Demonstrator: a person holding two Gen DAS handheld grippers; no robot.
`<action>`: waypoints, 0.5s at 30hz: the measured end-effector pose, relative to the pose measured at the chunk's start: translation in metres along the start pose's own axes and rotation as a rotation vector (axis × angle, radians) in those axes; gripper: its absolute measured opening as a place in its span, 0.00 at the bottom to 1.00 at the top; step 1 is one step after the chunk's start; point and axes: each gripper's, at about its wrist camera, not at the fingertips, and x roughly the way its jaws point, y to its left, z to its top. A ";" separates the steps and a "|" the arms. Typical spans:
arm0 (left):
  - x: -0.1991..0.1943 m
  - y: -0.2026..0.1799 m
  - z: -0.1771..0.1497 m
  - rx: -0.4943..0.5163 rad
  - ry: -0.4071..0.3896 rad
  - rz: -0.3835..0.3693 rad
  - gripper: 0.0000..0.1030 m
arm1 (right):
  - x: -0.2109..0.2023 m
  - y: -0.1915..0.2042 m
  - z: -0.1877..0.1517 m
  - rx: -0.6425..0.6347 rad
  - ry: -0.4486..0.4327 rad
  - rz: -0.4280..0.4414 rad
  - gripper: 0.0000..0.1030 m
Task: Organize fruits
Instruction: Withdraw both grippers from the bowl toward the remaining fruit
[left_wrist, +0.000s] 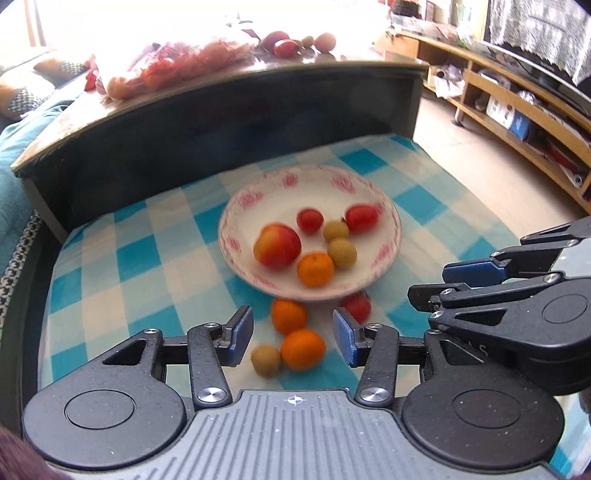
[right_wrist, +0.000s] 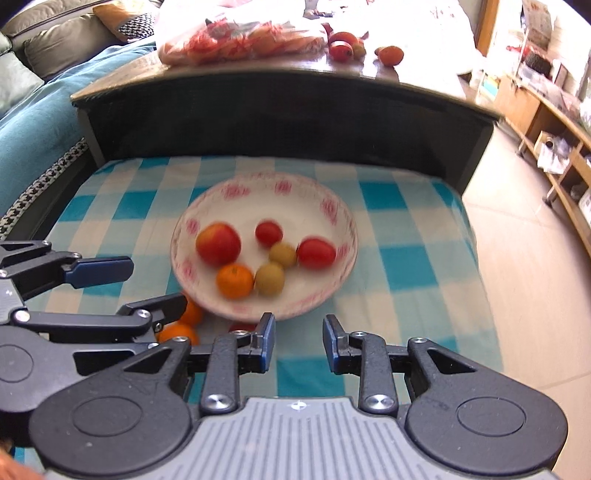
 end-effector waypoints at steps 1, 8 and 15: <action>-0.001 -0.001 -0.004 0.005 0.008 -0.001 0.54 | 0.000 0.000 -0.004 0.003 0.011 0.005 0.30; -0.007 -0.004 -0.030 0.026 0.071 -0.007 0.54 | -0.003 0.008 -0.031 0.004 0.103 0.049 0.30; -0.009 -0.003 -0.045 0.031 0.110 -0.007 0.54 | 0.001 0.017 -0.048 -0.017 0.181 0.087 0.30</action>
